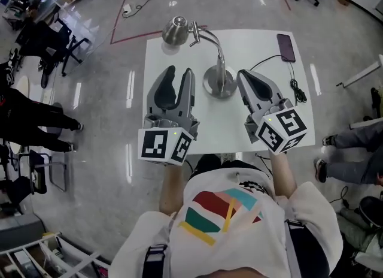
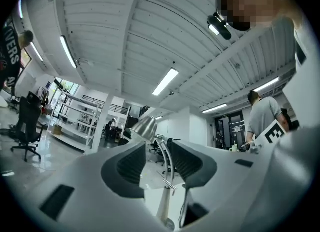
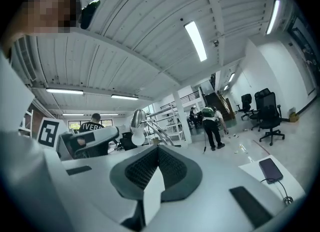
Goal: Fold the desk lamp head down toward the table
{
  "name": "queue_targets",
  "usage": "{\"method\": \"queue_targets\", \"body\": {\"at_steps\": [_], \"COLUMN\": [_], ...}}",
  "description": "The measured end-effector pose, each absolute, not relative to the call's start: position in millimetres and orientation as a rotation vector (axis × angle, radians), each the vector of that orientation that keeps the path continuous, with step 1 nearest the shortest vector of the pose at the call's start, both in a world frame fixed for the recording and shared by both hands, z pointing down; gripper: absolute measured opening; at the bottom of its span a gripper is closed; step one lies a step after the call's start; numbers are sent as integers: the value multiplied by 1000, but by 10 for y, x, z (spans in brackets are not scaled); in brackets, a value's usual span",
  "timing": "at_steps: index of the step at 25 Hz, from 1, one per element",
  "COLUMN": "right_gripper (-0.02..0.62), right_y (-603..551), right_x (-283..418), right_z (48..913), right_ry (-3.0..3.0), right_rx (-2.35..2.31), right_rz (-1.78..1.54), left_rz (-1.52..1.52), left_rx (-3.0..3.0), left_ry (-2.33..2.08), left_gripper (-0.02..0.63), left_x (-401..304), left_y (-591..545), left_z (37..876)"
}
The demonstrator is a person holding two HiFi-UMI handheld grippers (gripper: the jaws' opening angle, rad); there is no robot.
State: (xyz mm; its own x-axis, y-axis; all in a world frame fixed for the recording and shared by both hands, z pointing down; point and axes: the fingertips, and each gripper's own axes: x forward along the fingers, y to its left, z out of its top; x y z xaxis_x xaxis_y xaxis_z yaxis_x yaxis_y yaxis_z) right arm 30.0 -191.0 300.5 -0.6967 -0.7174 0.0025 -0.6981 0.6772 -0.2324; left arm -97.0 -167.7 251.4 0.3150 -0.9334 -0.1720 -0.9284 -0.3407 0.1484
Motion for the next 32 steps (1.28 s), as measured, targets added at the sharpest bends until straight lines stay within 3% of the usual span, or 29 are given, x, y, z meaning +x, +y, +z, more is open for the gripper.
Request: {"method": "queue_targets", "body": {"at_steps": [7,14,16,18,20,32], "right_gripper": [5,6,8,66,81,81], "right_y": [-2350,-2494,-2510,-2540,-2589,-2770], "right_x": [196,-59,-149,-226,-246,-120], "right_z": [3093,3127,3161,3201,3264,3299], "right_ry": [2815,2957,2995,3021,3030,2946], "right_rx": [-1149,-1103,-1109,-1123,-1172,-1225], "right_rz": [-395,-213,-143,-113,-110,-186], "left_rz": [-260,10,5,-5,30,12], "left_rx": [2582,2748,2763,2786,2812,2800], "left_ry": [-1897,-1995,-1968,-1962,-1970,-1883], "left_gripper": [273,275,275,275,273,259], "left_x": [-1263,-1120,-1094,-1064,-1037,-1056], "left_y": [-2156,-2412,-2448,-2466,-2471,-2502], "left_z": [2285,2112,2109,2066,2051,2150]}}
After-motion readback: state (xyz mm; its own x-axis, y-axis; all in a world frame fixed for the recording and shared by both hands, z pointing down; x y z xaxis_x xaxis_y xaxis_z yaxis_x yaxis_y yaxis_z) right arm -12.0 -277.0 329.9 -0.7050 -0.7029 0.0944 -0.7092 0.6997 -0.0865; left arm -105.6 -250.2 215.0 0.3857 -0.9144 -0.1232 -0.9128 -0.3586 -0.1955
